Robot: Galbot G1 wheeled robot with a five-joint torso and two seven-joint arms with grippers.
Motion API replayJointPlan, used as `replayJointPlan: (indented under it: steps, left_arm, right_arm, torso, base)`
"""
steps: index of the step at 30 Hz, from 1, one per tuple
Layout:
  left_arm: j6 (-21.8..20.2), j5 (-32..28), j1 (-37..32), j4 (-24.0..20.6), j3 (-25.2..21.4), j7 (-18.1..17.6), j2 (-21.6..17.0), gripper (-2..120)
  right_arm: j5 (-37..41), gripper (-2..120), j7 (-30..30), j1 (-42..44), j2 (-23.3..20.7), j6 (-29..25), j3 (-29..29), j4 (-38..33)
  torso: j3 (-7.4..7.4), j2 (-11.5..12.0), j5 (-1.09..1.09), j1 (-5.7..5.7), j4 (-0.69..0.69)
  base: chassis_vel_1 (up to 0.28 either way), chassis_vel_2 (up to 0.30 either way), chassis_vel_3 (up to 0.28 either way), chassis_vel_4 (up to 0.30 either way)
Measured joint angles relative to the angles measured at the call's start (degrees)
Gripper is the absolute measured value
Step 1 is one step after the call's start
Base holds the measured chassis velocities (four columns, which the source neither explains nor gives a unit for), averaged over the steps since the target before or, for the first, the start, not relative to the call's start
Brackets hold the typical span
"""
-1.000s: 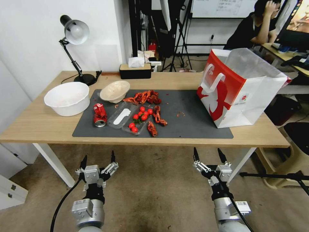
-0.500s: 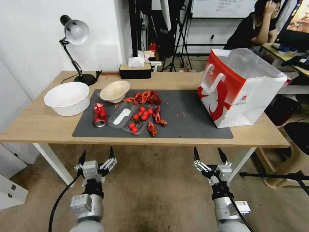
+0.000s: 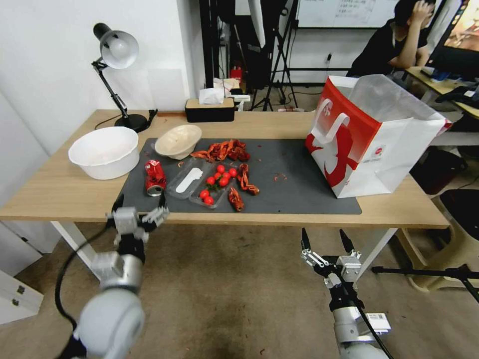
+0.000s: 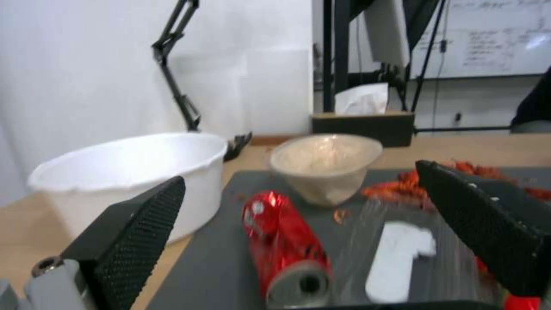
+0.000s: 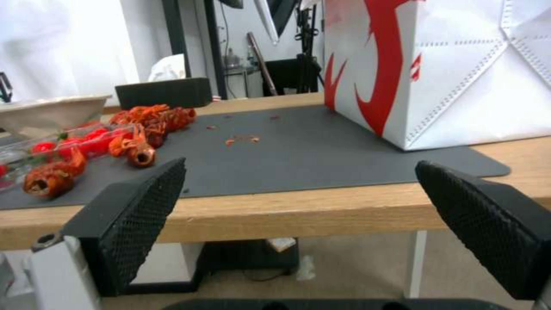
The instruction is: Pick up the trash from the table and place it into the takeout bag.
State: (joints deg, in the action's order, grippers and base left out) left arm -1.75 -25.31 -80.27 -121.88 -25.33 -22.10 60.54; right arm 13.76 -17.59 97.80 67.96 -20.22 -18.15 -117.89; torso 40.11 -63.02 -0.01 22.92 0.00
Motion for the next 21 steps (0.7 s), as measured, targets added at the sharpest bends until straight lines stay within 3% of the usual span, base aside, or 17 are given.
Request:
replayJointPlan:
  steps: [2, 7, 10, 11, 14, 21]
  left_arm:
    - [-0.65, -5.8, 4.87, 2.75, 0.8, 1.17, -3.05, 100]
    - [-5.19, -11.57, 9.35, 4.77, 2.11, 1.79, -5.64, 100]
    - [-13.65, -16.48, 13.45, 6.34, 3.36, 0.56, -7.59, 100]
    - [-13.65, -16.48, 13.45, 6.34, 3.36, 0.56, -7.59, 100]
    - [-21.44, -22.74, 16.23, 6.77, 3.65, -3.42, -8.04, 100]
    - [-24.4, -26.2, 18.94, 9.01, 4.05, -5.3, -8.39, 100]
  right_arm:
    - [-0.3, 100, -0.03, 0.31, 0.13, 0.02, -0.2, -0.31]
    - [-1.43, 100, -0.03, 0.4, 0.46, 0.05, -0.39, -0.17]
    - [-2.29, 100, -0.03, 0.37, 0.99, 0.06, -0.36, 0.29]
    - [-2.29, 100, -0.03, 0.37, 0.99, 0.06, -0.36, 0.29]
    - [-2.58, 100, -0.07, 0.29, 1.14, 0.27, -0.33, 0.46]
    - [-2.86, 100, -0.1, 0.2, 1.1, 0.46, -0.2, 0.6]
  torso:
    - [0.0, 0.0, -0.01, 0.0, -0.01]
    - [0.0, 0.0, 0.0, 0.0, -0.01]
    - [0.0, 0.0, 0.02, 0.0, -0.02]
    - [0.0, 0.0, 0.02, 0.0, -0.02]
    - [0.0, 0.0, 0.01, 0.0, 0.0]
    - [0.0, 0.0, 0.01, 0.0, 0.0]
  base:
    - [0.0, 0.0, 0.0, 0.0]
    - [0.0, 0.0, 0.0, 0.0]
    - [0.0, 0.0, 0.0, 0.0]
    - [0.0, 0.0, 0.0, 0.0]
    - [0.0, 0.0, 0.0, 0.0]
    - [0.0, 0.0, 0.0, 0.0]
